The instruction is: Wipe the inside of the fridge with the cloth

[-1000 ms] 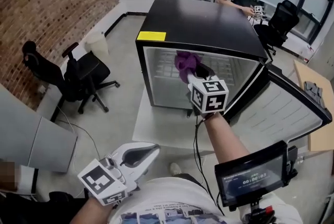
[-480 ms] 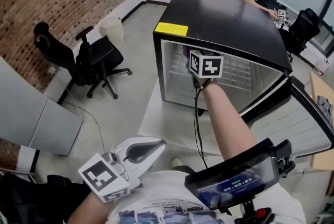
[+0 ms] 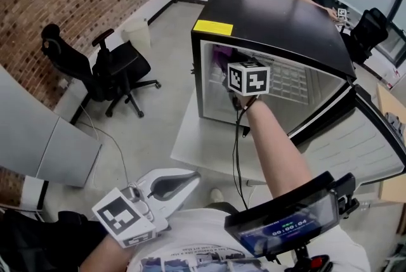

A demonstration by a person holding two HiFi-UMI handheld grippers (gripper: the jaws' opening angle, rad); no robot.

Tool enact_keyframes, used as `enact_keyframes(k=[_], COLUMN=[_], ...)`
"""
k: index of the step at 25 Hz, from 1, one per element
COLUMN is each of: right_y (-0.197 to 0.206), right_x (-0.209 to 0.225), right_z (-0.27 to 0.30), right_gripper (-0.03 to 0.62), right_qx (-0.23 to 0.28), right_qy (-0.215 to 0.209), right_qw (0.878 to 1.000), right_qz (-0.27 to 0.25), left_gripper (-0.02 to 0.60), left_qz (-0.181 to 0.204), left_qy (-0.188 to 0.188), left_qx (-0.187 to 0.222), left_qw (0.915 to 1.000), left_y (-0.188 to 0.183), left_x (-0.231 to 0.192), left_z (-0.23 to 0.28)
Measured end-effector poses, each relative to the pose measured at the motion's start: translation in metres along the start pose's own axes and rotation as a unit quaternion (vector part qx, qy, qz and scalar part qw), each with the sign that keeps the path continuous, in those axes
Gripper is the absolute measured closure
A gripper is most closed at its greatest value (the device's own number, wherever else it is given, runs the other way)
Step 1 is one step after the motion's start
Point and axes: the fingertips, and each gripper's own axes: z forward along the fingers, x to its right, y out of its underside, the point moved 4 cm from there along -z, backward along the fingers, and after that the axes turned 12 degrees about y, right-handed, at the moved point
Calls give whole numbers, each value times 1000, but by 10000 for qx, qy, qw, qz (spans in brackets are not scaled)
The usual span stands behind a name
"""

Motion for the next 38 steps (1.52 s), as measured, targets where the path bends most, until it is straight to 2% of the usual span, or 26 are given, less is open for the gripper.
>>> enact_keyframes(k=[7,15,19,22,26,30,34,38], right_y=[12,16,4,-2,-11,-14,-9,-3], right_x=[-34,-38,-6,37,99,143,170,193], right_z=[-35,-76,-89,-98,-118,-136,-134,-122], right_gripper=[520,520,520,520,520,520,520,520], right_qx=[33,201,367,446,554,568,473,386], right_qy=[-285,-238,274,848,1752,2527,2906,3175], right_qw=[9996,9992,9986,9948,9819,9648,9541,9447], right_qz=[-42,263,282,348,460,467,538,728], left_gripper=[574,574,574,574,574,574,574,574], left_qz=[-37,-77,-97,-69,-35,-13,26,44], left_qy=[212,464,552,603,685,816,898,816], left_qx=[-55,-151,-126,-89,-46,-38,-39,-42], left_qw=[9998,9988,9984,9981,9976,9967,9960,9966], left_y=[7,16,16,13,8,4,-1,-4], left_x=[12,19,14,10,3,-2,-7,-12], left_z=[-11,-22,-24,-20,-9,1,12,17])
